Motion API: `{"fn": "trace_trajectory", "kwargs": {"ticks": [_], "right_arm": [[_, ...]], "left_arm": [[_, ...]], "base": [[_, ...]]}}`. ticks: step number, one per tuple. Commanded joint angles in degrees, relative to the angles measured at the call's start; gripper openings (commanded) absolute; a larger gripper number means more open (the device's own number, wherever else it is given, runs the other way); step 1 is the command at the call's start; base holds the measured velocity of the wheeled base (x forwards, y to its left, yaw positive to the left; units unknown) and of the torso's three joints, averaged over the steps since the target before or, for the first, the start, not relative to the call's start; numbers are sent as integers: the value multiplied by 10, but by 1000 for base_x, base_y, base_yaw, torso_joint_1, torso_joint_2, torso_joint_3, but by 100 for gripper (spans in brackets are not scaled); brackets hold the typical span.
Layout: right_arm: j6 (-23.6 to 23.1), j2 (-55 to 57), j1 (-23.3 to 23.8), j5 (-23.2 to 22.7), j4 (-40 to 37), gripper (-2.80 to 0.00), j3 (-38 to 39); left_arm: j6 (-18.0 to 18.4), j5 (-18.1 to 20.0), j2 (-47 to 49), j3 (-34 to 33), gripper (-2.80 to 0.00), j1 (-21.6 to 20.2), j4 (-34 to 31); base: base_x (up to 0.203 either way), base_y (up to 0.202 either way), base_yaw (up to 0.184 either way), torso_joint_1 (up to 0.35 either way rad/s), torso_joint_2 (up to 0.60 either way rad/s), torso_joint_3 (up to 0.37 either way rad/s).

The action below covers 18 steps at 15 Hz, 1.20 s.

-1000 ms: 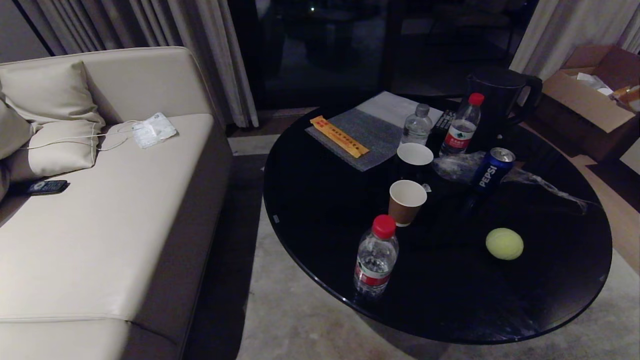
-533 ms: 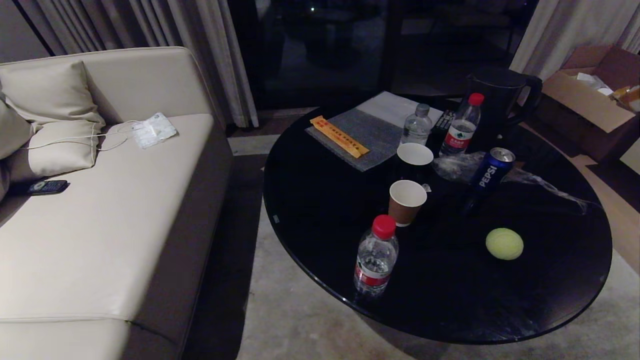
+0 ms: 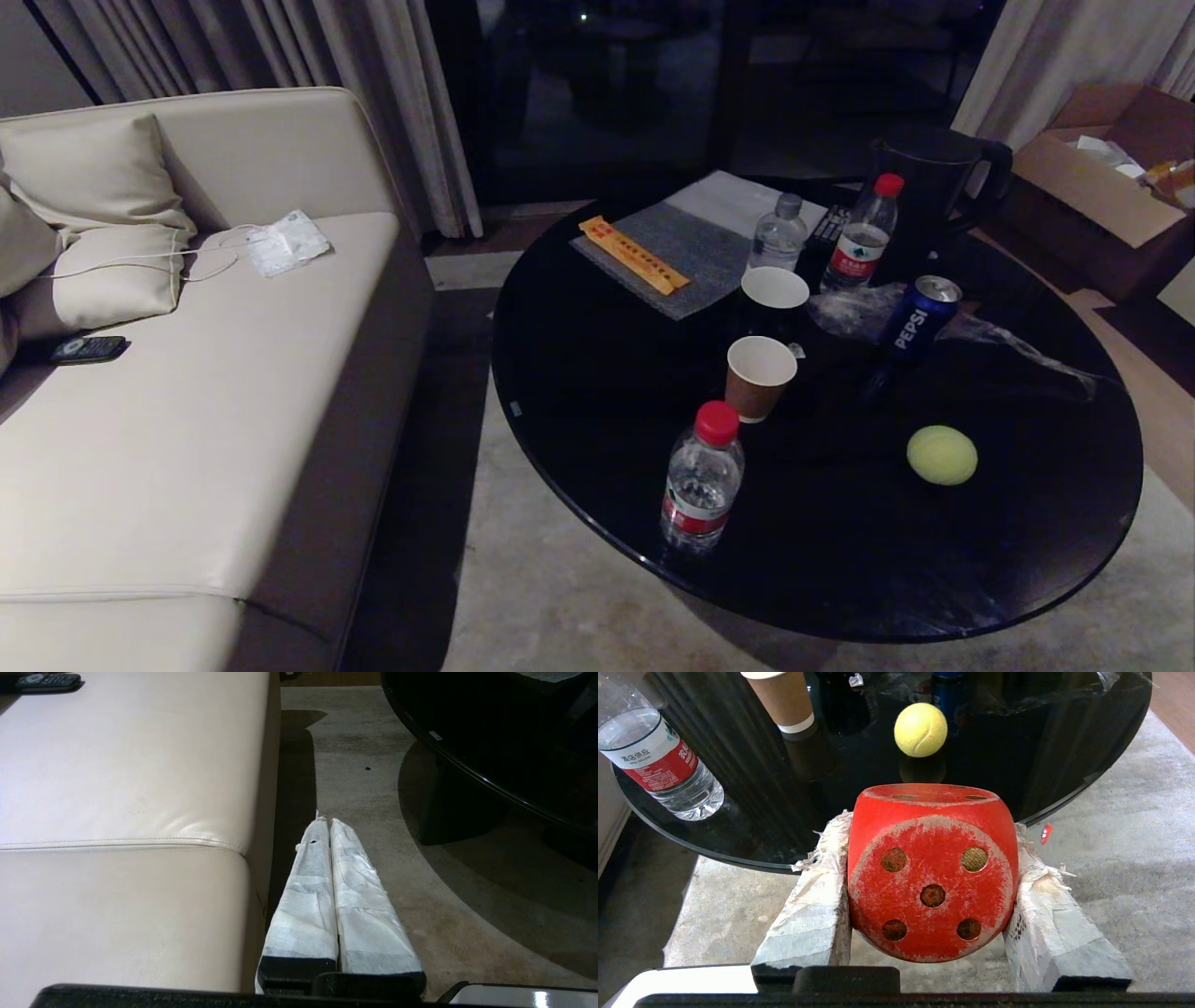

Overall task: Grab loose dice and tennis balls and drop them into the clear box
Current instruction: Put the toys in the box

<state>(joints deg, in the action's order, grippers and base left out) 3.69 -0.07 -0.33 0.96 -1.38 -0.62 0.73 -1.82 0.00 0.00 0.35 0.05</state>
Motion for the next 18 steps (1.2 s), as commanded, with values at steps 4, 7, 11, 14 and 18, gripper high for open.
{"fn": "trace_trajectory", "kwargs": {"ticks": [4,7,11,14,18], "right_arm": [[0,1,0,0,0,-280,1],[0,2,0,0,1,-280,0],[0,1,0,0,0,-280,0],[0,1,0,0,0,-280,0],[0,1,0,0,0,-280,0]], "left_arm": [[0,-2,1,-1,-280,0,0],[2,-2,1,-1,-280,0,0],[5,-1,1,-1,-280,0,0],[-1,-3,1,-1,-280,0,0],[1,-2,1,-1,-280,0,0]], "base": [[0,0,0,0,0,0],[1,-50,10,0,2,0],[0,-173,4,4,1,5],[0,-70,-2,0,0,0],[-13,0,0,1,1,1]]}}
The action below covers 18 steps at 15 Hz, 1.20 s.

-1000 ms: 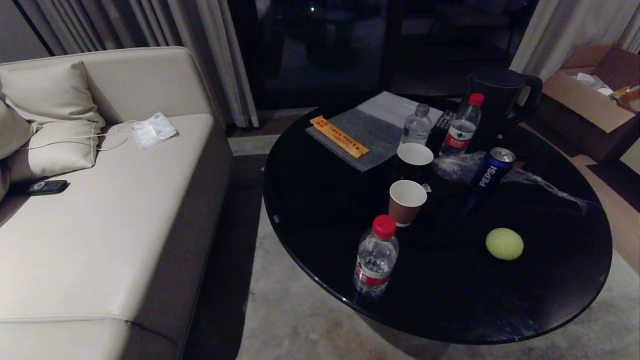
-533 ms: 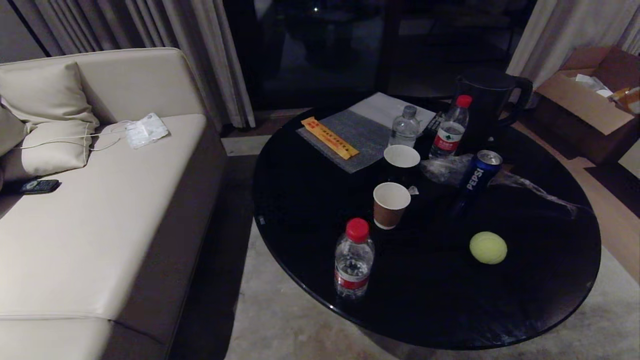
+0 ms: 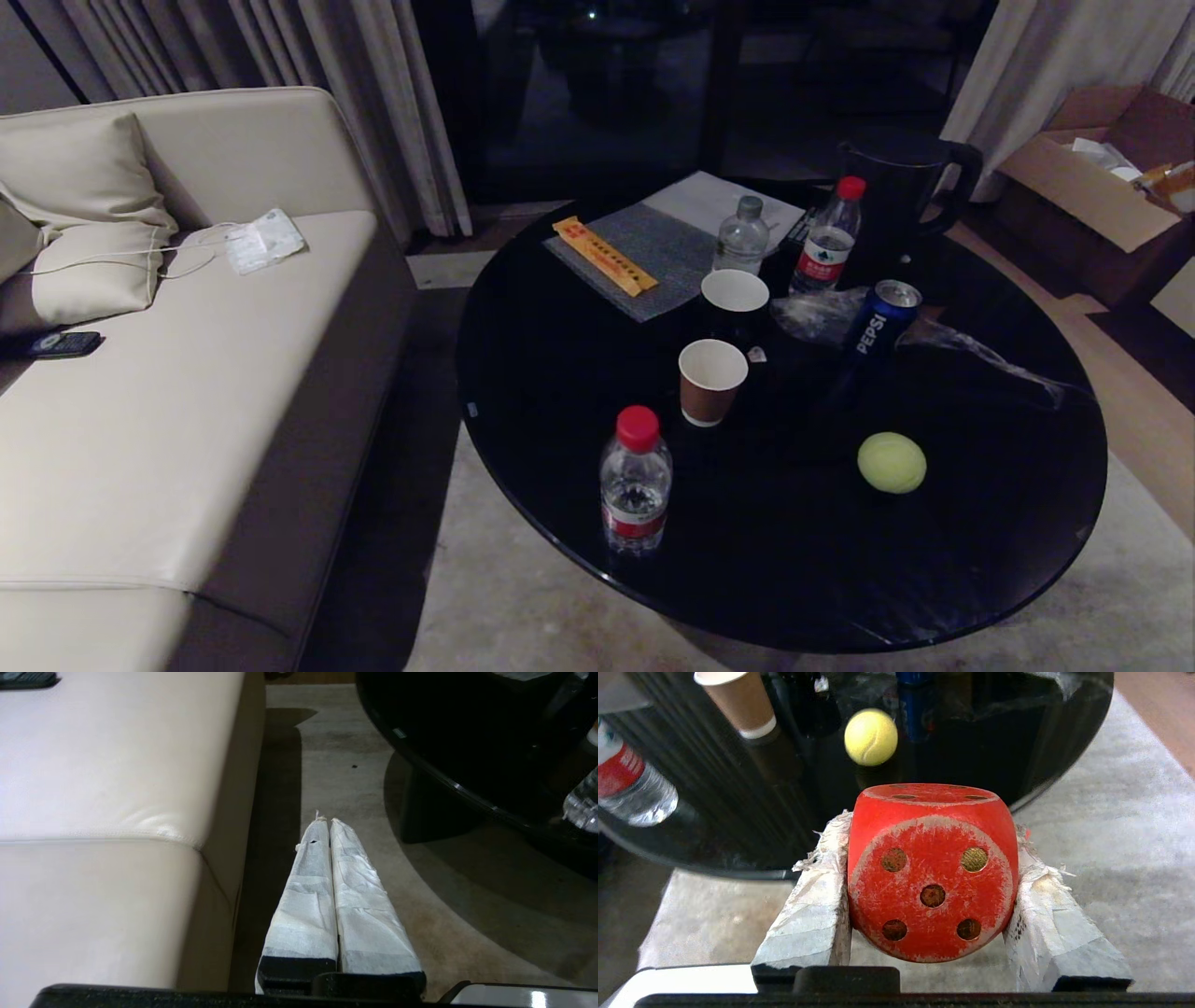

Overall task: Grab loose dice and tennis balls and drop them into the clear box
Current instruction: Put the toys in the box

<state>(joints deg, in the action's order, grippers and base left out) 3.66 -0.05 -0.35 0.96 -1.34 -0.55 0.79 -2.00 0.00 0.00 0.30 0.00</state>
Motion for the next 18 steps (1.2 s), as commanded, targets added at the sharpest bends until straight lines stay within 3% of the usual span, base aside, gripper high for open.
{"fn": "trace_trajectory", "kwargs": {"ticks": [1,18], "right_arm": [[0,1,0,0,0,-280,-1],[0,1,0,0,0,-280,0]], "left_arm": [[-1,0,1,-1,-280,0,0],[-1,0,1,-1,-280,0,0]], "base": [[-149,-1,2,4,2,-4],[-183,0,-1,3,2,3]]}}
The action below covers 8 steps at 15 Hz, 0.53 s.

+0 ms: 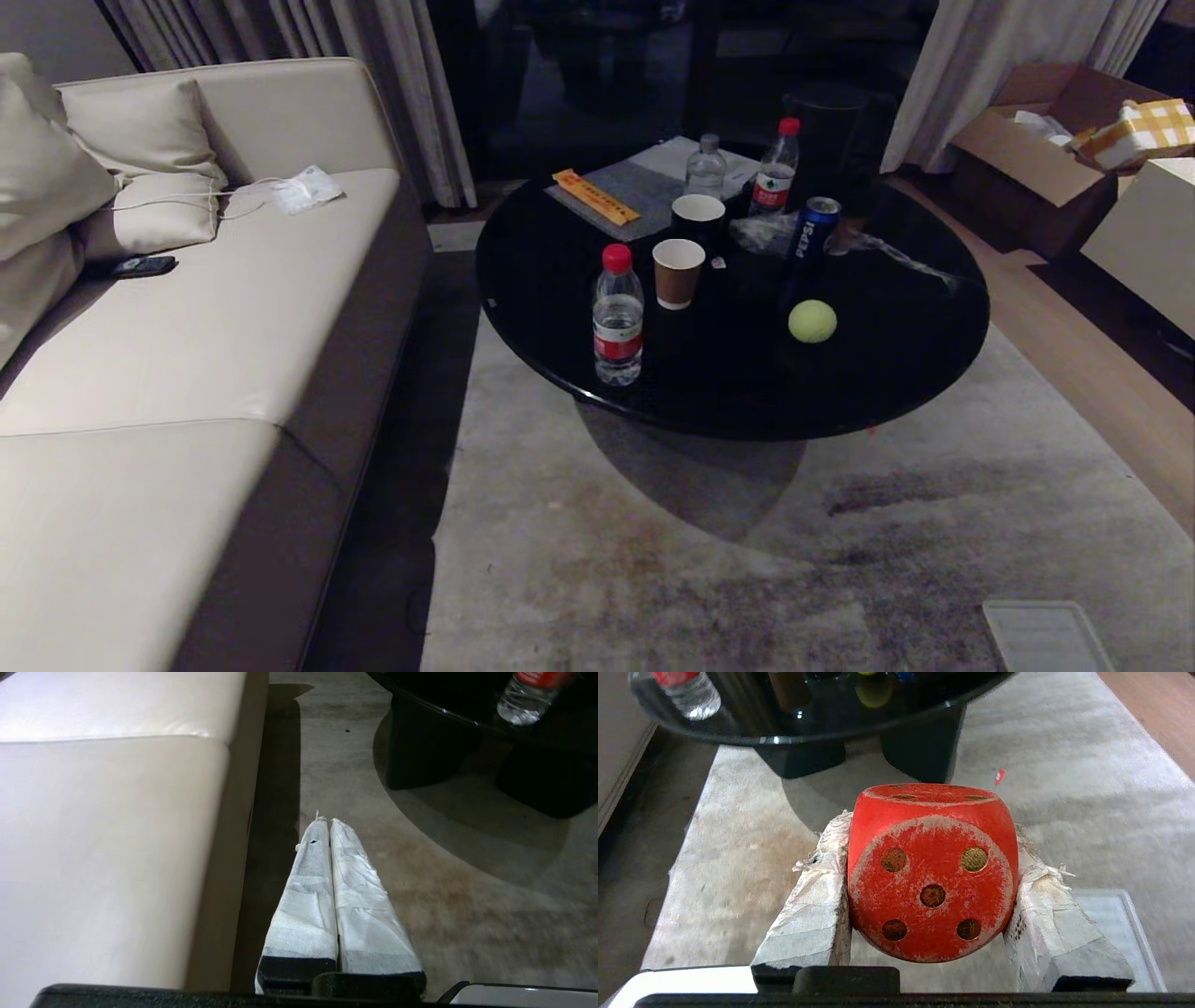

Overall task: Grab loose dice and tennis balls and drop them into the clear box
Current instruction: Put the toys in the box

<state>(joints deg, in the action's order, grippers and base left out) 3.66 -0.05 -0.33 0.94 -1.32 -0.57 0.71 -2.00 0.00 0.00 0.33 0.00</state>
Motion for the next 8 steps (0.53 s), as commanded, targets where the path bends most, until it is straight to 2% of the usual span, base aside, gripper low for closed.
{"fn": "trace_trajectory", "kwargs": {"ticks": [1,8], "right_arm": [[0,0,0,0,0,-280,0],[0,1,0,0,0,-280,0]], "left_arm": [[0,0,1,-1,-280,0,0],[0,0,1,-1,-280,0,0]], "base": [[-186,0,-3,-4,6,-1],[-184,0,-1,3,3,2]]}}
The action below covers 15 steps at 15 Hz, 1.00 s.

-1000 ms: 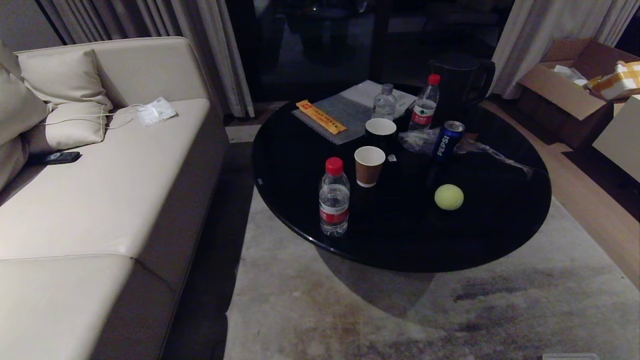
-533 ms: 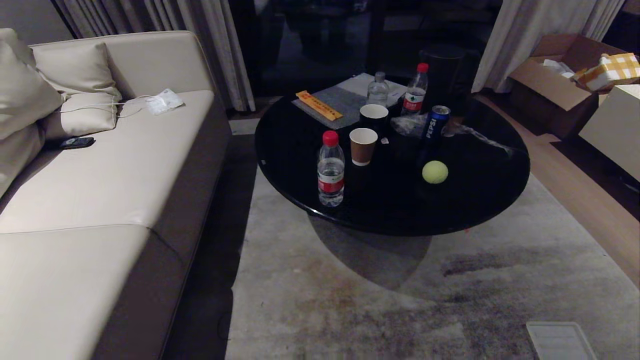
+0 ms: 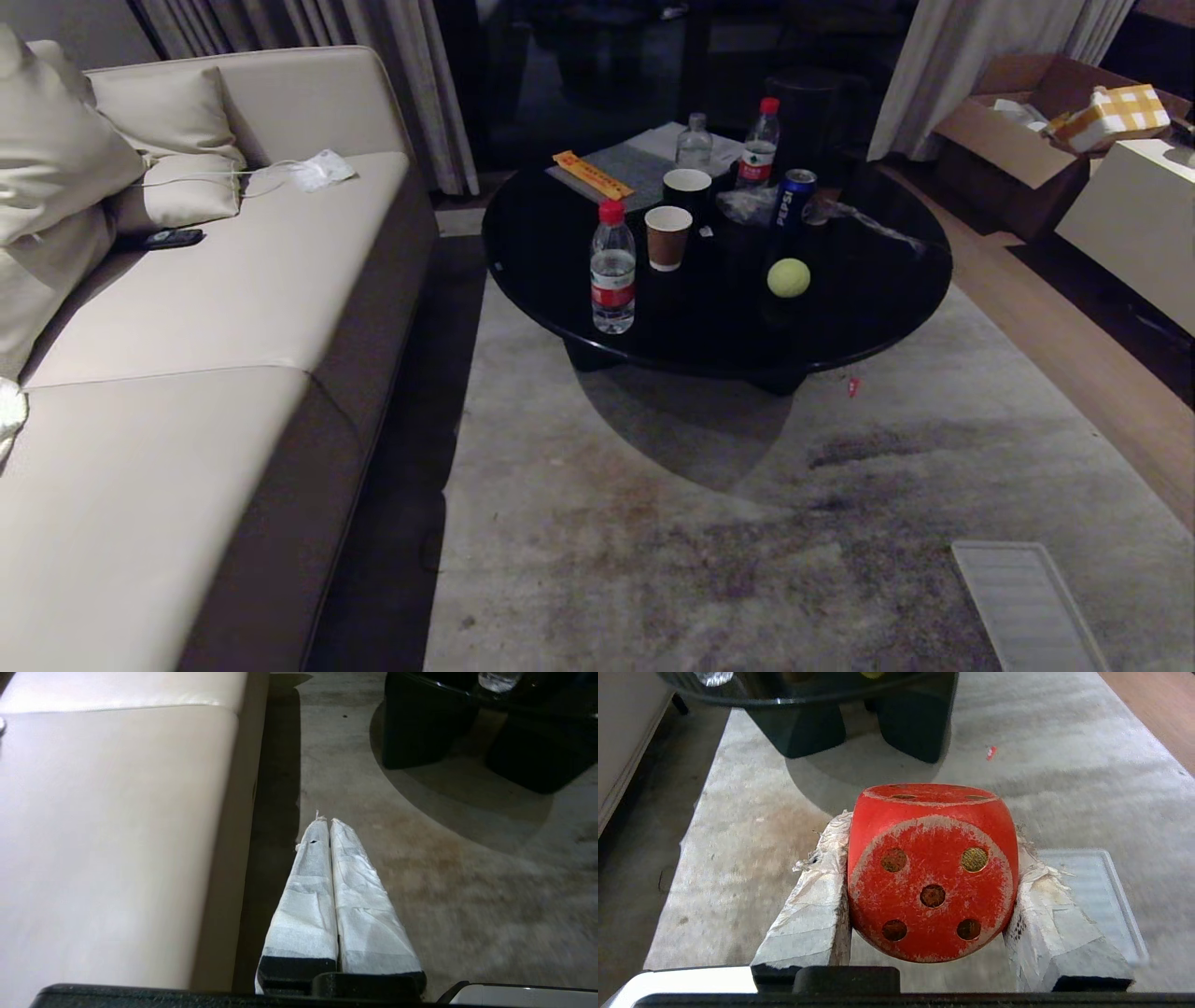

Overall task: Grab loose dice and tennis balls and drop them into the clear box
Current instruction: Put the toys in the box

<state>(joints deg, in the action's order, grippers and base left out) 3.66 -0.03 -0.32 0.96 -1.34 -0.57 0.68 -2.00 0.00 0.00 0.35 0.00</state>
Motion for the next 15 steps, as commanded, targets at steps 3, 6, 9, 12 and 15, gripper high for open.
{"fn": "trace_trajectory", "kwargs": {"ticks": [3,6,9,12,15], "right_arm": [[0,0,0,0,0,-280,0],[0,1,0,0,0,-280,0],[0,0,0,0,0,-280,0],[0,1,0,0,0,-280,0],[0,1,0,0,0,-280,0]], "left_arm": [[0,0,1,-1,-280,0,0],[1,0,1,-1,-280,0,0],[0,0,1,-1,-280,0,0],[0,0,1,-1,-280,0,0],[0,0,1,-1,-280,0,0]], "base": [[-181,0,-4,6,1,1],[-134,0,0,6,1,3],[0,0,0,0,0,0],[0,0,0,0,0,0],[2,2,-89,3,0,0]]}}
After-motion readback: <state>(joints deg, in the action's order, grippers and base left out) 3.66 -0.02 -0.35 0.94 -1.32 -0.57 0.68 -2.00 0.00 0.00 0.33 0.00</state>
